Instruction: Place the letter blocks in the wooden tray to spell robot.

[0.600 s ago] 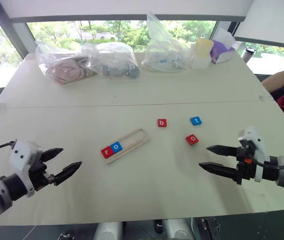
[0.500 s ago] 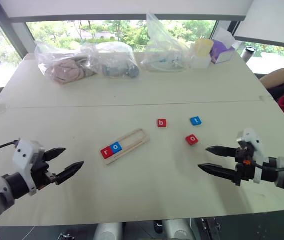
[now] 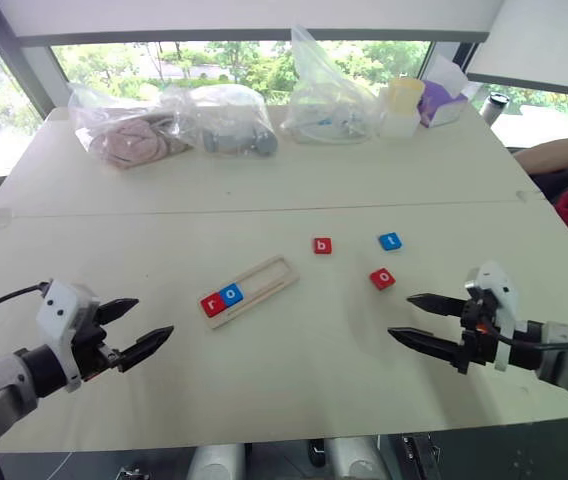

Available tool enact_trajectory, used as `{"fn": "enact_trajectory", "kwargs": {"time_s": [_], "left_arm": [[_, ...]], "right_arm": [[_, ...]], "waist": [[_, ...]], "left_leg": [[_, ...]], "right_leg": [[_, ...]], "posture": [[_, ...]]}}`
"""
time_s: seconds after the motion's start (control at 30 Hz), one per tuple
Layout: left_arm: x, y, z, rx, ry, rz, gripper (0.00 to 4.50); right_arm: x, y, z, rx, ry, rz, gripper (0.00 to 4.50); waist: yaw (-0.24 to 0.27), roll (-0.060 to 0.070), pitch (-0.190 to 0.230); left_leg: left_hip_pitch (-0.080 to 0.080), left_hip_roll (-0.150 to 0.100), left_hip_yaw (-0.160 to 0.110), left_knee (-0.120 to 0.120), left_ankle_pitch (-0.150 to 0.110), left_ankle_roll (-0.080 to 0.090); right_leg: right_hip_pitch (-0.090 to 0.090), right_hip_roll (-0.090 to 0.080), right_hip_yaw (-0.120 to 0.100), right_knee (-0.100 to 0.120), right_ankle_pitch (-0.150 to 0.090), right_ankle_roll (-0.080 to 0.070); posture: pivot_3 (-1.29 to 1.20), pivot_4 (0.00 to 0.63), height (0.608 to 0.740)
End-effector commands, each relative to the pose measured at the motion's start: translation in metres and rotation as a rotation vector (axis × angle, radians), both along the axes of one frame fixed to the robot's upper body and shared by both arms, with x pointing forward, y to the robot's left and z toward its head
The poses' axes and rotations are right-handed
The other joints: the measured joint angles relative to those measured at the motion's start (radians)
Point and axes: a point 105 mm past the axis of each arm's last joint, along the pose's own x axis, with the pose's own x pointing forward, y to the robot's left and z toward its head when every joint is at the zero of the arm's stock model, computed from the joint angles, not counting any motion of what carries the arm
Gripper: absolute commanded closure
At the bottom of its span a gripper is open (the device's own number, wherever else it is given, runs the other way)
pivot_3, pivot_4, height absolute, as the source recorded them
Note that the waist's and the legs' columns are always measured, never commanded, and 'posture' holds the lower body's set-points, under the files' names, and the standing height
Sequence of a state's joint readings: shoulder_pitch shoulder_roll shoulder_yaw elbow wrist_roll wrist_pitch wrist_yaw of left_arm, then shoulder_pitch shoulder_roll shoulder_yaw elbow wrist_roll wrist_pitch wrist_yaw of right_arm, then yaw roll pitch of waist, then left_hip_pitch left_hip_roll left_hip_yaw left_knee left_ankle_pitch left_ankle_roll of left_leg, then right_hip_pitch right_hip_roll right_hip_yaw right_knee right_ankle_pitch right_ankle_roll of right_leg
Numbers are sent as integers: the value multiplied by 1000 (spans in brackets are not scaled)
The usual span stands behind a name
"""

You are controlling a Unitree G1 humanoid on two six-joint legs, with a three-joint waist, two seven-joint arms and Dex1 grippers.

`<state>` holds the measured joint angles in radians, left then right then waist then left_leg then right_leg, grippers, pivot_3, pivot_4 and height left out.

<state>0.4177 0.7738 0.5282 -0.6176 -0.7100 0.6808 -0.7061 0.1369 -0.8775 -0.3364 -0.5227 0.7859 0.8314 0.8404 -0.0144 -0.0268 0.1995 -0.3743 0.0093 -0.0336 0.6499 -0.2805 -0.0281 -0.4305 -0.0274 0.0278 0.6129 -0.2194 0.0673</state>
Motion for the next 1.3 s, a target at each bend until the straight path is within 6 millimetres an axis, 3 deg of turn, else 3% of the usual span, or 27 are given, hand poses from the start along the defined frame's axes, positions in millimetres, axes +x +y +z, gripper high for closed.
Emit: {"fn": "enact_trajectory", "kwargs": {"time_s": [0.03, 0.2, 0.37, 0.5, 0.6, 0.73, 0.97, 1.03, 1.3], "left_arm": [[-4, -7, 3, 42, -13, -45, 0], [1, -12, 18, 74, -58, -142, 0], [14, -20, 21, 143, -67, -250, 0], [34, -30, 6, 145, -88, -272, 0], [41, -40, 2, 108, -94, -304, 0], [48, -55, -2, 120, -106, -375, 0], [61, -53, -21, 273, -151, -376, 0], [64, -54, -26, 235, -137, -373, 0], [53, -72, -53, 215, -64, -465, 0]], "right_arm": [[7, -4, -1, -61, -22, -16, 122], [9, 4, 4, -10, -16, 19, 122], [13, 26, 13, 25, -47, 65, 122], [2, 60, 15, 63, -59, 152, 122], [0, 70, 14, 56, -79, 170, 122], [9, 71, 12, 49, -111, 128, 122], [10, 71, 8, 29, -122, 114, 122], [12, 70, 7, 26, -131, 97, 122], [15, 69, 8, 38, -145, 74, 122]], "waist": [[1, 0, 0], [5, 0, 0], [1, 1, 0], [2, 1, -1], [2, 1, -1], [3, 1, -1], [2, 1, -1], [3, 1, -1], [3, 2, -2]], "left_leg": [[0, 0, 0, 0, 0, 0], [0, 0, 0, 0, 0, 0], [0, 0, 1, 0, 0, 0], [0, 1, 1, -1, 0, 0], [0, 0, 0, -1, 0, 0], [0, 0, 1, 1, 0, 0], [1, 1, 1, 0, 0, 0], [1, 0, 1, 0, 0, 0], [1, 0, 1, 1, 0, 0]], "right_leg": [[0, 0, 0, 0, 0, 0], [0, 0, 0, 0, 0, 0], [0, 0, 0, 0, 0, 0], [0, 1, 0, 1, 1, 0], [0, 1, 0, 2, 1, -1], [0, 1, 0, 2, 1, -1], [0, 1, 0, 3, 2, -1], [0, 1, 0, 4, 2, -1], [0, 1, 0, 5, 2, -1]], "posture": [[0, 150, 740], [0, 150, 740], [0, 150, 740], [0, 150, 740], [0, 150, 740], [0, 150, 740], [0, 150, 740], [0, 150, 740], [0, 150, 740]]}}
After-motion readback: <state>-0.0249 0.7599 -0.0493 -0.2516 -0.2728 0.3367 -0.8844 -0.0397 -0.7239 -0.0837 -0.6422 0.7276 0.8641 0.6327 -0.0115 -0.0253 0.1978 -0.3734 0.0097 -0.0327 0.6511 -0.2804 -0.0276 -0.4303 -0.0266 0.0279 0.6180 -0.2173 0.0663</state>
